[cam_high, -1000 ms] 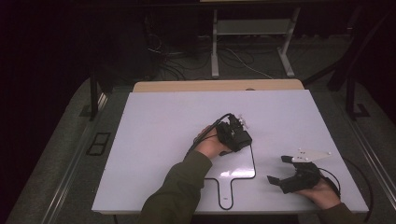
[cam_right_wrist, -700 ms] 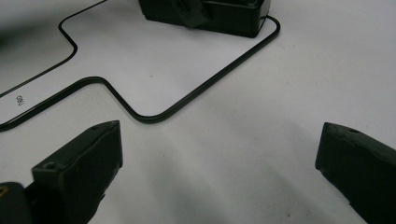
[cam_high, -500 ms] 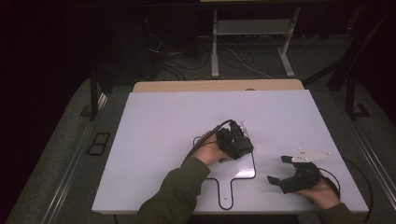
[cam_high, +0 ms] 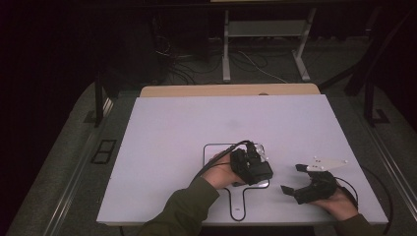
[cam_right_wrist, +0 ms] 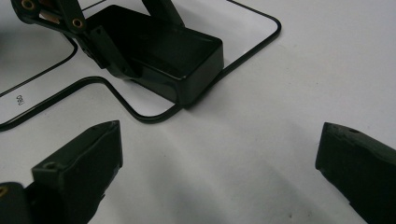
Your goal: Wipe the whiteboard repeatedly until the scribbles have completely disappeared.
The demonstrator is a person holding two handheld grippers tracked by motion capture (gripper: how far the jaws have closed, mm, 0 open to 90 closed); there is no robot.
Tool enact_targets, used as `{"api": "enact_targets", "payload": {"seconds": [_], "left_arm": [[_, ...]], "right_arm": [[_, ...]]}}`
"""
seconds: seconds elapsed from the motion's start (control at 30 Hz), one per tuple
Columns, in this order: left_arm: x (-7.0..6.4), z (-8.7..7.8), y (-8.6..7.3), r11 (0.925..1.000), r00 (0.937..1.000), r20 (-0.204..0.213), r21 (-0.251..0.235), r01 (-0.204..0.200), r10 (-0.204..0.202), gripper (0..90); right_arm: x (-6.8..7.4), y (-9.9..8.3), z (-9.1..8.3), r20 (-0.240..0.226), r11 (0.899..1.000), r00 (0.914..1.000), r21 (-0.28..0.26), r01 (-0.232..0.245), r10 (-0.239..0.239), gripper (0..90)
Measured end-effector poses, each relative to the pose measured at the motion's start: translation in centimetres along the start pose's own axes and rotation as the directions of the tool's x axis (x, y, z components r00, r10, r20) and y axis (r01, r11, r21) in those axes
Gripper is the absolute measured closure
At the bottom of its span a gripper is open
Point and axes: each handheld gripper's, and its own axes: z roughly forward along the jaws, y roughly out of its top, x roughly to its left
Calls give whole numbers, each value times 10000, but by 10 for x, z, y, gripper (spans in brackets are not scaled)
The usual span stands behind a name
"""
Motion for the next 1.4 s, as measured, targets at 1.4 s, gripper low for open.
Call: {"api": "enact_targets", "payload": {"seconds": [1.4], "left_arm": [[83, -62, -33, 9561, 9683, -760, -1941, 2196, -2378, 392]], "right_arm": [[0, -1, 3, 767, 9961, 9962, -808, -362, 424, 0]]}}
